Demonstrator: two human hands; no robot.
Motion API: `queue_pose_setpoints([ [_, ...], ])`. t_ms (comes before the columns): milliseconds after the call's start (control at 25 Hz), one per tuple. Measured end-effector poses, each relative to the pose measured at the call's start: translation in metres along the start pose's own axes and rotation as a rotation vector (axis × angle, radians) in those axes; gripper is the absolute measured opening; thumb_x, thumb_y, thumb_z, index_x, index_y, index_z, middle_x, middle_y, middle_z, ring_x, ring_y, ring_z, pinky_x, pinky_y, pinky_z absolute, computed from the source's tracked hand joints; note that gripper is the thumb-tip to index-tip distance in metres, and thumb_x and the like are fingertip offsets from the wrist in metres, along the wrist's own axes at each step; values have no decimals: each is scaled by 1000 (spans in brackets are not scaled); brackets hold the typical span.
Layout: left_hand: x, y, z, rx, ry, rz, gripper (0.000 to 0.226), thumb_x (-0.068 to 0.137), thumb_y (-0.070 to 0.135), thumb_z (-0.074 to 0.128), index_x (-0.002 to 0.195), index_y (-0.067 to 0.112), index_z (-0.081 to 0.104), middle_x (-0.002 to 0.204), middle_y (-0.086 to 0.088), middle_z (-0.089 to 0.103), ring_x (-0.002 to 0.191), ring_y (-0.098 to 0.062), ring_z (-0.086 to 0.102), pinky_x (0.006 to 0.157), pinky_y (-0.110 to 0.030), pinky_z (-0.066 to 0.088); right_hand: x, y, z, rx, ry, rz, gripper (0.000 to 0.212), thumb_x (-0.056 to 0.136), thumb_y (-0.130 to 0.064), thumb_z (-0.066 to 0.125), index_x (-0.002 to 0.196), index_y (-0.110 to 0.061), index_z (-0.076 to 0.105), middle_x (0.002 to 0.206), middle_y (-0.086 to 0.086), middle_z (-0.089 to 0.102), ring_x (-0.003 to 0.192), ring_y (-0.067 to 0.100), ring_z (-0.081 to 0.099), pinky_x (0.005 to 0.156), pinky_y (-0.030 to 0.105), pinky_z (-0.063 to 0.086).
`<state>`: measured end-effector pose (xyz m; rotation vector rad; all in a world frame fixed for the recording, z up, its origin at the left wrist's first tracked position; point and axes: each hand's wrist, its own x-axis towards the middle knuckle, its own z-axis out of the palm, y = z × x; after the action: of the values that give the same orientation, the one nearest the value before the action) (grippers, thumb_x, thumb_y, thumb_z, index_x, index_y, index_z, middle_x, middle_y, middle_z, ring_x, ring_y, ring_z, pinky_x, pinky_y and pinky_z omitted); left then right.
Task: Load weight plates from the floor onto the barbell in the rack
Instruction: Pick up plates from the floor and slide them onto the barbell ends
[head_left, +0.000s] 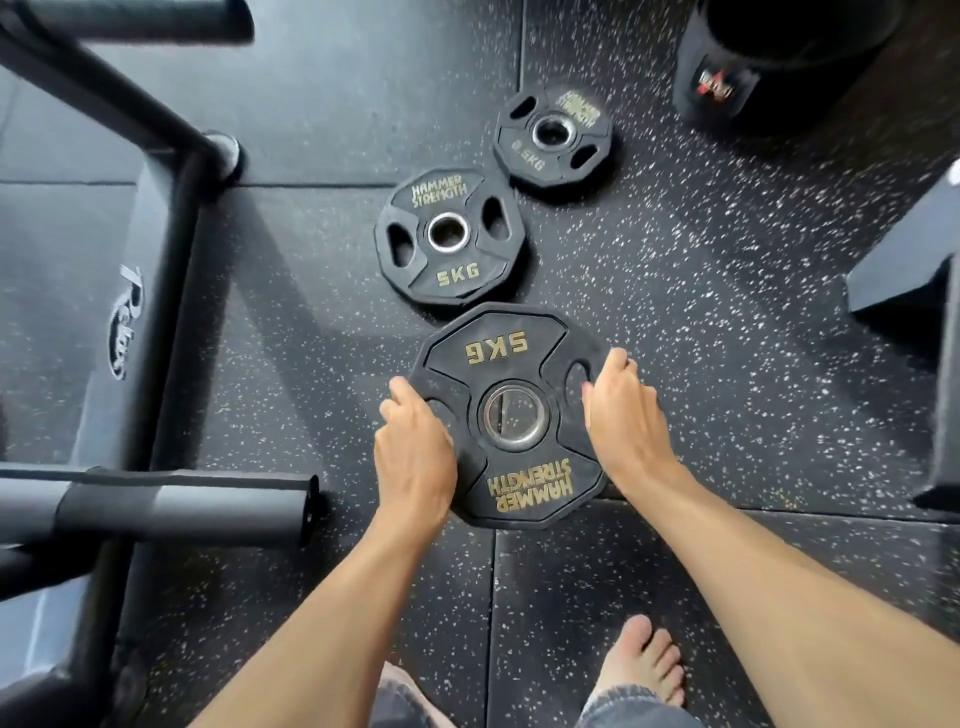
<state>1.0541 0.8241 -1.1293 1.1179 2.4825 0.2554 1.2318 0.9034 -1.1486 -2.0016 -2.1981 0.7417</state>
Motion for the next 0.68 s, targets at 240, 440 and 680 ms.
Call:
queue_pose_setpoints([
  [240,-48,82,-176,-171,175,173,18,96,14,53,112,9,46,100,-20,67,86,-47,62,67,-38,28,-50,-55,-185,157,164,66,15,101,-18,50,110,-8,44,100,14,63,85,36,63,63,34,39],
  [440,-91,170,-351,-437,298,375,31,87,7,66,116,9,54,103,-12,69,91,-38,63,75,-40,41,-97,-115,-345,383,402,103,19,101,-26,51,97,-10,42,75,3,53,62,23,46,50,32,31],
  [680,-179,245,-556,-579,471,639,42,80,2,72,119,15,63,99,0,73,62,1,56,65,-13,41,-172,-191,-509,621,547,94,26,103,-34,44,107,-10,50,89,6,62,80,28,61,57,30,38],
])
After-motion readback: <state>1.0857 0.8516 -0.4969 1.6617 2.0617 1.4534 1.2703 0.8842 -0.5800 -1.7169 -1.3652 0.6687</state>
